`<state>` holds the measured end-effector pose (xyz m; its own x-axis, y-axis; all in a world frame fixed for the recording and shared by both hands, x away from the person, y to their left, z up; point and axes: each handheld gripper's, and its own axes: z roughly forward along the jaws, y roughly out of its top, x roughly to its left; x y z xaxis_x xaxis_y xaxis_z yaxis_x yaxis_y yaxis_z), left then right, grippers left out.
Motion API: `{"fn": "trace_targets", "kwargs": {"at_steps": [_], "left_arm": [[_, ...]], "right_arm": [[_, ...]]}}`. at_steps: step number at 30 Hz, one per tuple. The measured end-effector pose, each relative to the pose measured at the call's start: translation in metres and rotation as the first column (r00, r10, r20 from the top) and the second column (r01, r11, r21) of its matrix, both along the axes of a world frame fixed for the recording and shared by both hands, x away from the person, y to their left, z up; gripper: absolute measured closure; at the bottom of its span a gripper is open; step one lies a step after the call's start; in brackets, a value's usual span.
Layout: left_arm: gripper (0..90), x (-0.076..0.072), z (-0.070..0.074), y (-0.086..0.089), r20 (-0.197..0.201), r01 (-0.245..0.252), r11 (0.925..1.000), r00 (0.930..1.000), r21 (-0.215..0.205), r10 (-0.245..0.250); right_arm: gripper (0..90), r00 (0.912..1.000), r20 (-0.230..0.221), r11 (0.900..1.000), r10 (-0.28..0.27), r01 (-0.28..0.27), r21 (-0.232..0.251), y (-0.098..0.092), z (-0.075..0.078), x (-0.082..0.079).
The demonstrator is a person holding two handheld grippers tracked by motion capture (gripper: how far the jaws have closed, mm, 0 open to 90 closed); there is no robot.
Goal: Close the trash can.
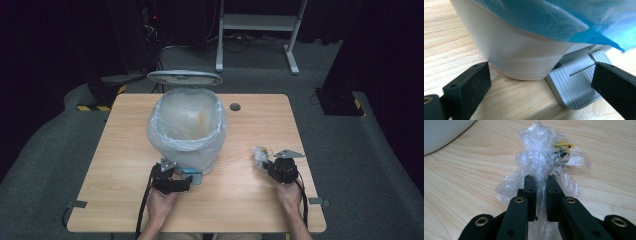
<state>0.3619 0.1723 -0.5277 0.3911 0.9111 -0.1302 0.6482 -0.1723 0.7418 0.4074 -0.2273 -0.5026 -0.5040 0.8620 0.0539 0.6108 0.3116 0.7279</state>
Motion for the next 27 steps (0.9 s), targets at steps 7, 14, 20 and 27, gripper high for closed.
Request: {"fn": "trace_targets", "kwargs": {"at_steps": [7,14,20,27], "left_arm": [[2.5,0.0,0.0,0.0,0.0,0.0,1.0,1.0,0.0,0.0],[2.5,0.0,0.0,0.0,0.0,0.0,1.0,1.0,0.001,0.0],[2.6,0.0,0.0,0.0,0.0,0.0,1.0,1.0,0.0,0.0],[2.5,0.0,0.0,0.0,0.0,0.0,1.0,1.0,0.0,0.0]], "right_arm": [[82.4,0.9998,0.01,1.0,0.016,-0.016,0.019,0.001,0.004,-0.003],[82.7,0.9993,0.021,0.999,0.03,-0.031,0.033,0.002,0.009,-0.005],[82.8,0.997,0.044,0.997,0.063,-0.065,0.045,0.008,0.02,-0.006],[82.9,0.9941,0.062,0.993,0.09,-0.094,0.069,0.015,0.03,-0.009]]}}
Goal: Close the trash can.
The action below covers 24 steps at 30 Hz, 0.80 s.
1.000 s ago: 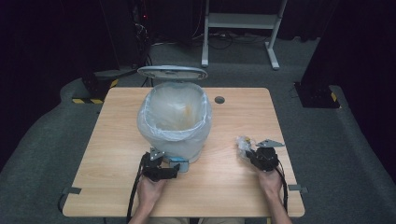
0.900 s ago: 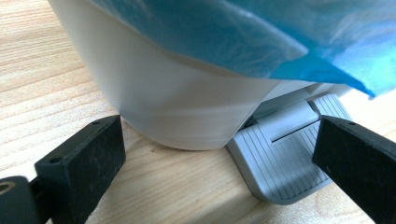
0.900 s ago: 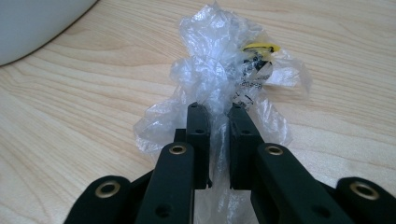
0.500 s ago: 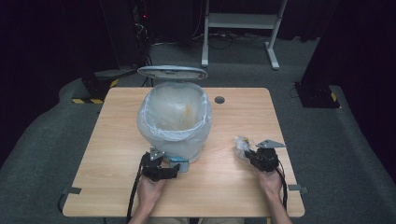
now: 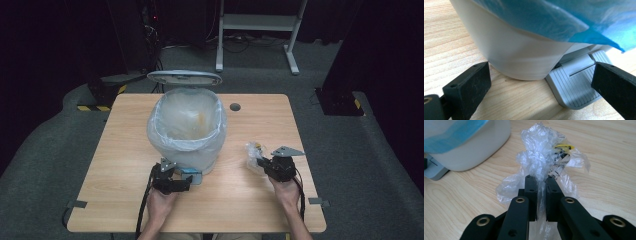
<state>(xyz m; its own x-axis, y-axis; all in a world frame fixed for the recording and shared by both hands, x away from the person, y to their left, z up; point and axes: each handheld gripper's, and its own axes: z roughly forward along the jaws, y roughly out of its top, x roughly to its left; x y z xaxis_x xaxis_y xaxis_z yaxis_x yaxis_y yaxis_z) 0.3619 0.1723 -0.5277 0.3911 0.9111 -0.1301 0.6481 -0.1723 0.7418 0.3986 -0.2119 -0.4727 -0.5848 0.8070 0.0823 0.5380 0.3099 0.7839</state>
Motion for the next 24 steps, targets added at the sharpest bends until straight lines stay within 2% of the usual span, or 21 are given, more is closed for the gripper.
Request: {"fn": "trace_targets", "kwargs": {"at_steps": [18,24], "left_arm": [[2.6,0.0,0.0,0.0,0.0,0.0,1.0,1.0,0.0,0.0],[2.6,0.0,0.0,0.0,0.0,0.0,1.0,1.0,0.0,0.0]], "right_arm": [[83.0,0.998,0.038,0.998,0.05,-0.052,0.043,0.006,0.026,-0.005],[83.0,0.997,0.045,0.995,0.063,-0.066,0.072,0.006,0.034,-0.007]]}}
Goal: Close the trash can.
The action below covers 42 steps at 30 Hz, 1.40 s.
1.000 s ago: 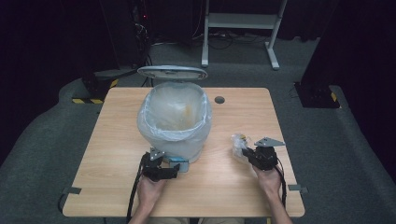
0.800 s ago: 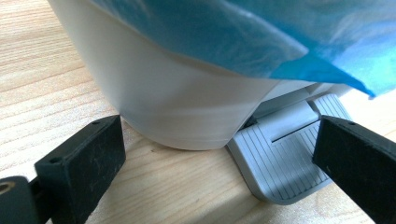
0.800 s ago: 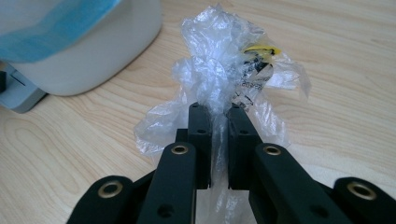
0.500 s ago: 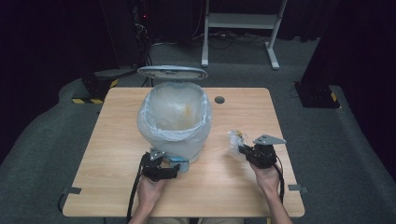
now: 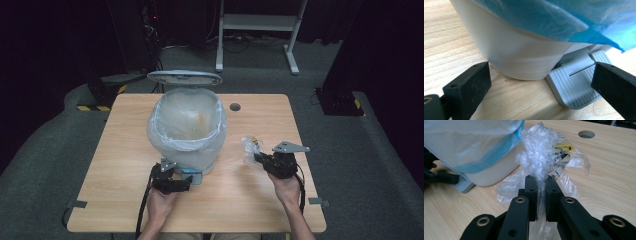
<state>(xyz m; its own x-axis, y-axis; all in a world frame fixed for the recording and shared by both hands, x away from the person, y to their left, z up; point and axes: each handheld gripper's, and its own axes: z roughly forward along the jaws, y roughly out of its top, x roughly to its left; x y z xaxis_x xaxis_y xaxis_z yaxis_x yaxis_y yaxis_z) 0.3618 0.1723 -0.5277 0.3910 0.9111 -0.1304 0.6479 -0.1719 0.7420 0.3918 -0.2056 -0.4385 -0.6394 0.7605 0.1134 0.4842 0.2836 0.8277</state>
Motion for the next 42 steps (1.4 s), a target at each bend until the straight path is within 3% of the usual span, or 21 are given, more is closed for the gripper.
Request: {"fn": "trace_targets", "kwargs": {"at_steps": [27,42], "left_arm": [[2.6,0.0,0.0,0.0,0.0,0.0,1.0,1.0,0.0,0.0],[2.6,0.0,0.0,0.0,0.0,0.0,1.0,1.0,0.0,0.0]], "right_arm": [[83.2,0.996,0.059,0.997,0.067,-0.07,0.046,0.008,0.039,-0.003],[83.3,0.9931,0.069,0.993,0.094,-0.099,0.066,0.008,0.06,-0.001]]}}
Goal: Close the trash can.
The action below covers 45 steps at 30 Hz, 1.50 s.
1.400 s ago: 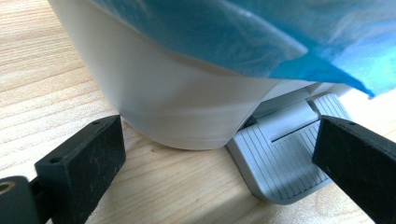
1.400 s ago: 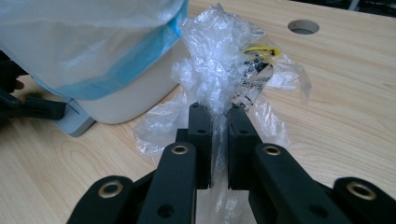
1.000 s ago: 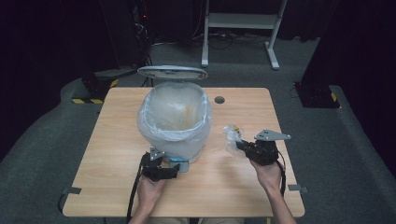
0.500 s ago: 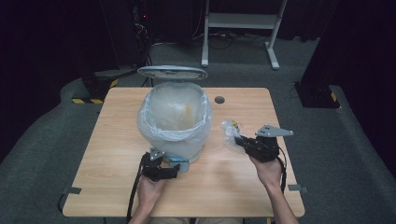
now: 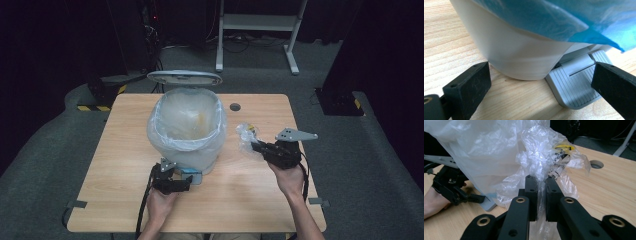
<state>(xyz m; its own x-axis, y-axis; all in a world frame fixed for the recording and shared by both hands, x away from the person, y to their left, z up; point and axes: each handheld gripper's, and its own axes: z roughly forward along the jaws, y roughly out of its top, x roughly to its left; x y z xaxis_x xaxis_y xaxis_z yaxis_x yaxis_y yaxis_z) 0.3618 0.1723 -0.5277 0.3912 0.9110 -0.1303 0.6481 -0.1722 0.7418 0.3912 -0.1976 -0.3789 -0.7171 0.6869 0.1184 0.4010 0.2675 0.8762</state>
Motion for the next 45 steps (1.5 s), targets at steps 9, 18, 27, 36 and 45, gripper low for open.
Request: {"fn": "trace_targets", "kwargs": {"at_steps": [9,18,27,36,45], "left_arm": [[2.6,0.0,0.0,0.0,0.0,0.0,1.0,1.0,0.0,0.0],[2.6,0.0,0.0,0.0,0.0,0.0,1.0,1.0,0.0,0.0],[2.6,0.0,0.0,0.0,0.0,0.0,1.0,1.0,0.0,0.0],[2.6,0.0,0.0,0.0,0.0,0.001,1.0,1.0,0.0,-0.001],[2.6,0.0,0.0,0.0,-0.001,0.001,1.0,1.0,0.001,-0.001]], "right_arm": [[83.3,0.9996,0.015,1.0,0.025,-0.026,0.011,0.003,0.014,0.0],[83.3,0.9984,0.028,0.998,0.049,-0.05,0.025,0.006,0.029,0.0],[83.3,0.995,0.056,0.996,0.082,-0.084,0.03,0.013,0.047,0.0],[83.4,0.9905,0.053,0.99,0.127,-0.13,0.063,0.021,0.062,0.003],[83.4,0.9859,0.064,0.985,0.155,-0.159,0.065,0.032,0.079,0.008]]}}
